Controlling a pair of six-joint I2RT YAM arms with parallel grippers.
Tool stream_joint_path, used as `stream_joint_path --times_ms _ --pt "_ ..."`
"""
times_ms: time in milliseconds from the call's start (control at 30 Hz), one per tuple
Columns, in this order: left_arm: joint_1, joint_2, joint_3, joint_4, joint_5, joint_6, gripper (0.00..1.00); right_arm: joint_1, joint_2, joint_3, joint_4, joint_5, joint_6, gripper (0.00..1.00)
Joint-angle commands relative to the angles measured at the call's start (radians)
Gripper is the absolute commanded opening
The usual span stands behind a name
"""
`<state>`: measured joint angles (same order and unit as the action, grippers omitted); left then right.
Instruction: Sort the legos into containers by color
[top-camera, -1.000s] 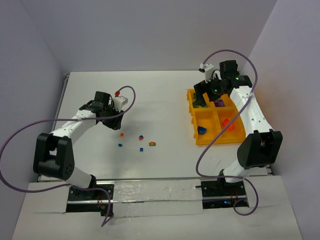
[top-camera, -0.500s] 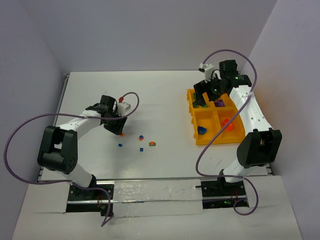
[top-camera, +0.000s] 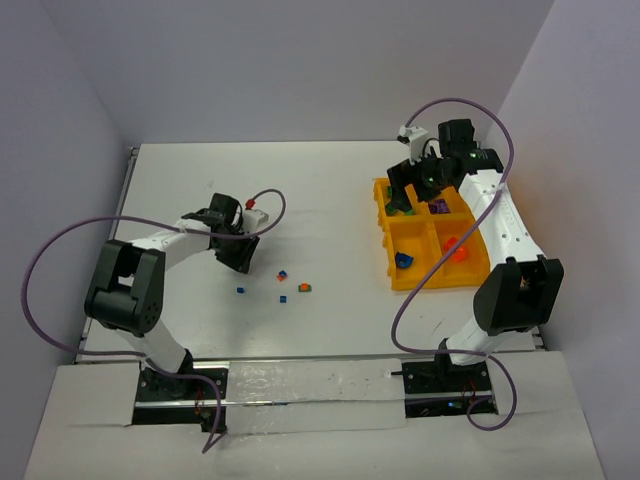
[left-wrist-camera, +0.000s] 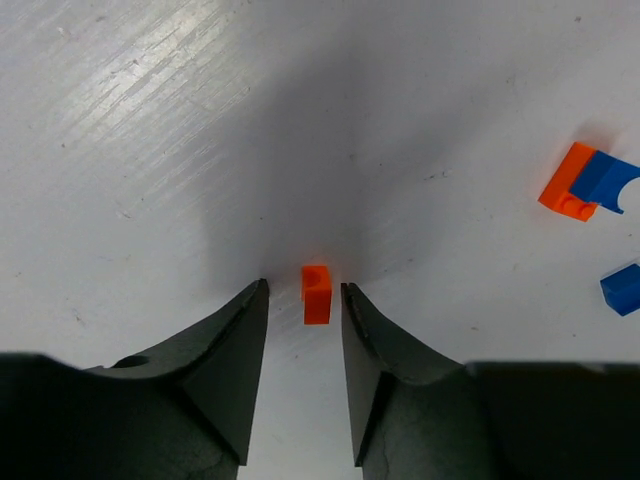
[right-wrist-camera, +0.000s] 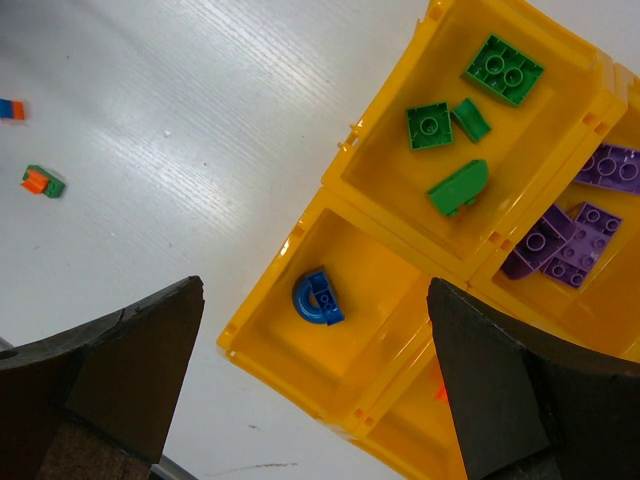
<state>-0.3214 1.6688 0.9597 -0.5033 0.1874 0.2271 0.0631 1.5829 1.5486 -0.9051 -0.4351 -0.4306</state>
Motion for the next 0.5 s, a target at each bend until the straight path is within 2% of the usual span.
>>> stream_joint_path --times_ms 0,300,400,467 --pt "-0.011 0.015 0.03 0.034 0.02 -0.002 0.41 0.006 0.008 0.046 0.009 -0.006 0.004 1.0" --pt "-0.022 -0.002 0.064 0.003 0.062 0.014 0.19 0.013 -0.008 0.04 0.014 -0.068 0.02 1.0" --pt "-0.017 -0.031 0.141 -0.049 0.141 -0.003 0.13 0.014 -0.038 0.005 0.086 -0.11 0.048 1.0" --pt "-0.003 -0.055 0.191 -0.07 0.309 -0.027 0.11 0.03 -0.067 -0.009 0.132 -0.162 0.079 1.0"
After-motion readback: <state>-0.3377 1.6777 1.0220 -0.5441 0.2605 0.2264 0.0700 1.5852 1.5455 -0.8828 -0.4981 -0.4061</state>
